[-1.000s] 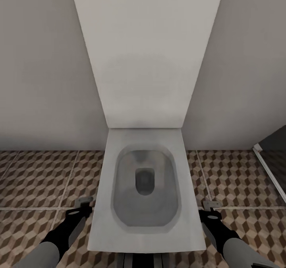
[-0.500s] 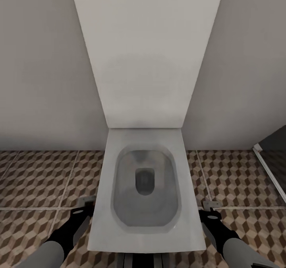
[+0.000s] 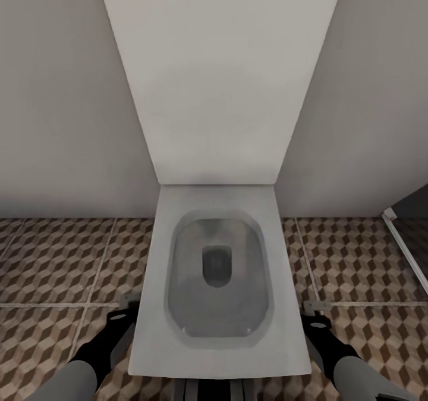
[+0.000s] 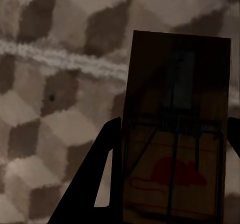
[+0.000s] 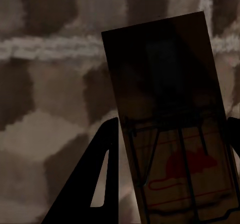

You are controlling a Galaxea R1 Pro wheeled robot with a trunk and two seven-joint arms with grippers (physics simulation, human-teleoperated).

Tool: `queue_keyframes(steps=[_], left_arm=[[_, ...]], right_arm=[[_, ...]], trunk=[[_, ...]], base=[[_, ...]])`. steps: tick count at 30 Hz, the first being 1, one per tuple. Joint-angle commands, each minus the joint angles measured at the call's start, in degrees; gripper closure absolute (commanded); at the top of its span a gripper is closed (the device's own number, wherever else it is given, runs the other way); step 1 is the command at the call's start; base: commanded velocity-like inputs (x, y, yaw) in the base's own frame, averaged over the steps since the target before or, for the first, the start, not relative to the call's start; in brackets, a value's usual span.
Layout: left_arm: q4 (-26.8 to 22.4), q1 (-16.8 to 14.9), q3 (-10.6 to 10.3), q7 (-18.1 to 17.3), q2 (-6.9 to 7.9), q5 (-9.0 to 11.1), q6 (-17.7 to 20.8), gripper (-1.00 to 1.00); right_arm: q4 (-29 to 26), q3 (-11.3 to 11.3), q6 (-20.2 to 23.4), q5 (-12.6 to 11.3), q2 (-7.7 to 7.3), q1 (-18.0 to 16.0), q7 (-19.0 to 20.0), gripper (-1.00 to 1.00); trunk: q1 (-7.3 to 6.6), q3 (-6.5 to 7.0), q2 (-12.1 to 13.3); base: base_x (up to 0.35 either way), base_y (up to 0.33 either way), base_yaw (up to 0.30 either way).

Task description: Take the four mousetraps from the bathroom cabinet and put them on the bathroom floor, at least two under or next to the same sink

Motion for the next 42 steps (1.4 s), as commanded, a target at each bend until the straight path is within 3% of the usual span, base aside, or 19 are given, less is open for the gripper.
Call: queue_keyframes(steps=[1,9,27,38,42], left_arm=[[-0.15,-0.01,-0.52,0.71,0.11,0.25,0.34,1.0],[-0.2,-0.01,-0.53,0.75,0.26,0.25,0.24,1.0],[-0.21,-0.01,-0.53,0.7,0.33,0.25,0.24,1.0],[-0.26,-0.01,-0.53,0.75,0.34,0.25,0.24,1.0],[-0.23,-0.01,-0.53,0.72,0.34,0.25,0.24,1.0]], right_arm=[[-0.11,-0.24,0.38,0.52,0.03,-0.01,0.0,1.0],[-0.11,-0.25,0.38,0.52,-0.05,-0.01,0.0,1.0],[-0.11,-0.26,0.36,0.52,-0.06,-0.01,0.09,1.0],[-0.11,-0.24,0.31,0.52,-0.06,-0.01,0.09,1.0],[-0.11,-0.26,0.31,0.52,-0.06,-0.01,0.09,1.0]], trunk=[[0.01,-0.26,-0.03],[0.04,-0.48,-0.04],[0.5,-4.47,-0.28],[0.5,-4.47,-0.28],[0.61,-5.36,-0.34]], base=[[0.0,0.0,0.0],[0.0,0.0,0.0],[0.0,0.0,0.0],[0.0,0.0,0.0],[0.0,0.0,0.0]])
